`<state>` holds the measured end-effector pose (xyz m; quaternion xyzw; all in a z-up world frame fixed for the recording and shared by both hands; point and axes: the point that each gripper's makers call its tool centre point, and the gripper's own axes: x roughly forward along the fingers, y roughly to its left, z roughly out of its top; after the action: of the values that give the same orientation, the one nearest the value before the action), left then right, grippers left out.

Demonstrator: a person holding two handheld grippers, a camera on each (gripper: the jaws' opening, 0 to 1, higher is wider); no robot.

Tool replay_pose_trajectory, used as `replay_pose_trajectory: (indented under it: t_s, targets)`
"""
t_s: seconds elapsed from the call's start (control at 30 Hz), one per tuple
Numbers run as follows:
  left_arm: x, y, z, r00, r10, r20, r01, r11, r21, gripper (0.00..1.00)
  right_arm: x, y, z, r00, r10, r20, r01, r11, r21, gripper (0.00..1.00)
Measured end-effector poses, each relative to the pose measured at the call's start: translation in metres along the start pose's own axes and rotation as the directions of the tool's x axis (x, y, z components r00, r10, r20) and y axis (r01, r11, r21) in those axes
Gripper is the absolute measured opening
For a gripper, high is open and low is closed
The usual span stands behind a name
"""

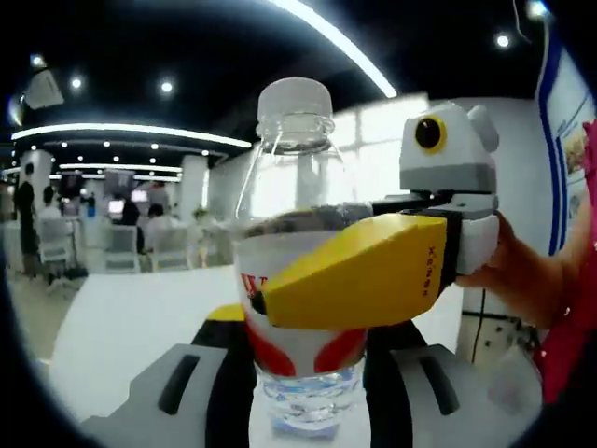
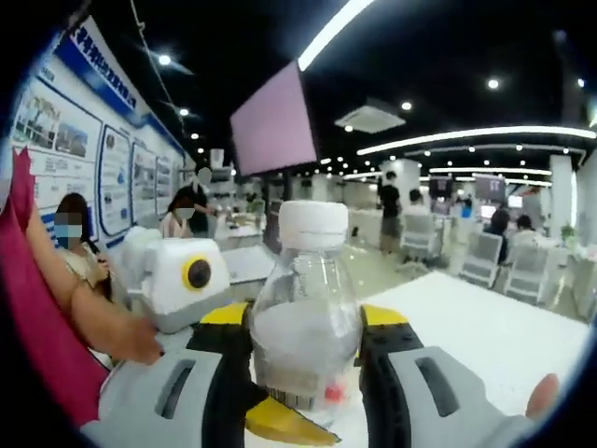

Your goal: Arrange the tabletop items into an orderly group along one side of the table until the central work area is clear of visible clutter.

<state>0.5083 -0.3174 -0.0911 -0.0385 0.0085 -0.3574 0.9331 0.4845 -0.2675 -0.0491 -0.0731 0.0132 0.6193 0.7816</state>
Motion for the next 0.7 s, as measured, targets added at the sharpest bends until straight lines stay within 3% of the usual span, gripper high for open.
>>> replay_pose_trajectory:
  t_s: [0.07, 0.17, 0.23, 0.33, 0.53, 0.7]
  targets:
    - [-0.005, -0.005, 0.001, 0.998, -0.065, -0.001, 0.065, 0.998, -0.009, 0.4, -0.005, 0.007, 0.004, 0.999, 0.047, 0.018, -0.048, 0.999, 0.011, 0.49]
    - [-0.013, -0.016, 0.0, 0.983, -0.182, -0.015, 0.182, 0.983, 0.011, 0.4, -0.01, 0.01, 0.01, 0.995, 0.089, 0.042, -0.09, 0.996, 0.028, 0.59]
    - [-0.019, -0.027, -0.002, 0.963, -0.269, -0.023, 0.269, 0.963, 0.02, 0.4, -0.013, 0.02, 0.01, 0.987, 0.154, 0.041, -0.155, 0.987, 0.031, 0.6]
    - [-0.027, -0.039, -0.004, 0.929, -0.369, -0.019, 0.368, 0.929, -0.027, 0.4, -0.015, 0.039, 0.008, 0.965, 0.26, 0.031, -0.261, 0.964, 0.044, 0.61]
    - [-0.039, -0.061, -0.008, 0.876, -0.482, -0.038, 0.481, 0.876, -0.03, 0.4, -0.013, 0.056, -0.003, 0.941, 0.338, -0.012, -0.337, 0.941, 0.032, 0.59]
    - [-0.042, -0.07, -0.008, 0.856, -0.516, -0.044, 0.515, 0.857, -0.023, 0.4, -0.013, 0.065, -0.003, 0.928, 0.374, -0.011, -0.373, 0.927, 0.043, 0.54]
